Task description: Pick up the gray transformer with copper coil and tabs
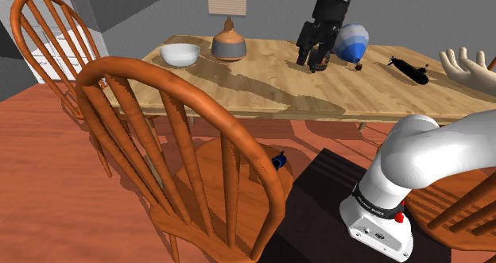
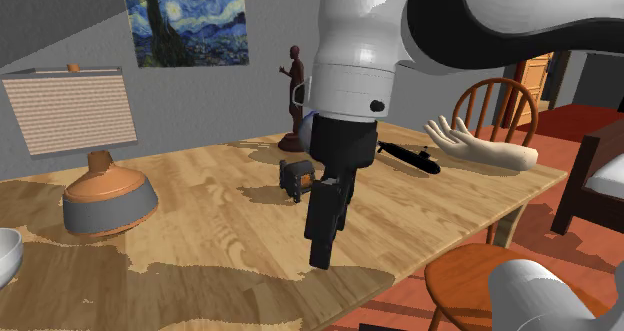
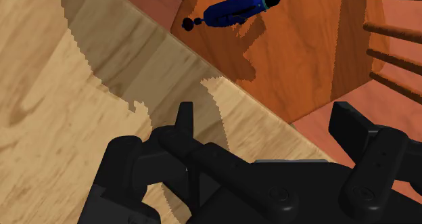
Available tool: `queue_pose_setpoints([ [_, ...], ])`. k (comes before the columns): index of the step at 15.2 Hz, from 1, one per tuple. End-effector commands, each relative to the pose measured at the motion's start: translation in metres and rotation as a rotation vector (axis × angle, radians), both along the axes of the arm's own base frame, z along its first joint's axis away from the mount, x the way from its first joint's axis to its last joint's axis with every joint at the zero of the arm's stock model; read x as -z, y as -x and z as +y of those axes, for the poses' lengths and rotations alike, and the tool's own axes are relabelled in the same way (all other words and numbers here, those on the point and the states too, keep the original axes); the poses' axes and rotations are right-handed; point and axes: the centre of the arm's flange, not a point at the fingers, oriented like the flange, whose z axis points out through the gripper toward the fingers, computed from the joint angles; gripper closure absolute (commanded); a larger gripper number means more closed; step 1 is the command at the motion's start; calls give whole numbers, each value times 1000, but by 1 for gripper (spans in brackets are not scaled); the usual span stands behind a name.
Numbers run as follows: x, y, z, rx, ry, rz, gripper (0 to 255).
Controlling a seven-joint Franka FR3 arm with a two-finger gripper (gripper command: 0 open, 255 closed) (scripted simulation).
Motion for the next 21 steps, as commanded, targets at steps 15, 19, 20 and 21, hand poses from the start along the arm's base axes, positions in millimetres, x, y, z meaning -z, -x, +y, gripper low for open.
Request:
queue_pose_setpoints([
  [15, 28, -82, -150, 86, 73, 5, 0],
  [19, 35, -103, -195, 111, 93, 6, 0],
  [20, 36, -108, -206, 117, 99, 7, 0],
  [21, 37, -113, -217, 123, 104, 7, 0],
])
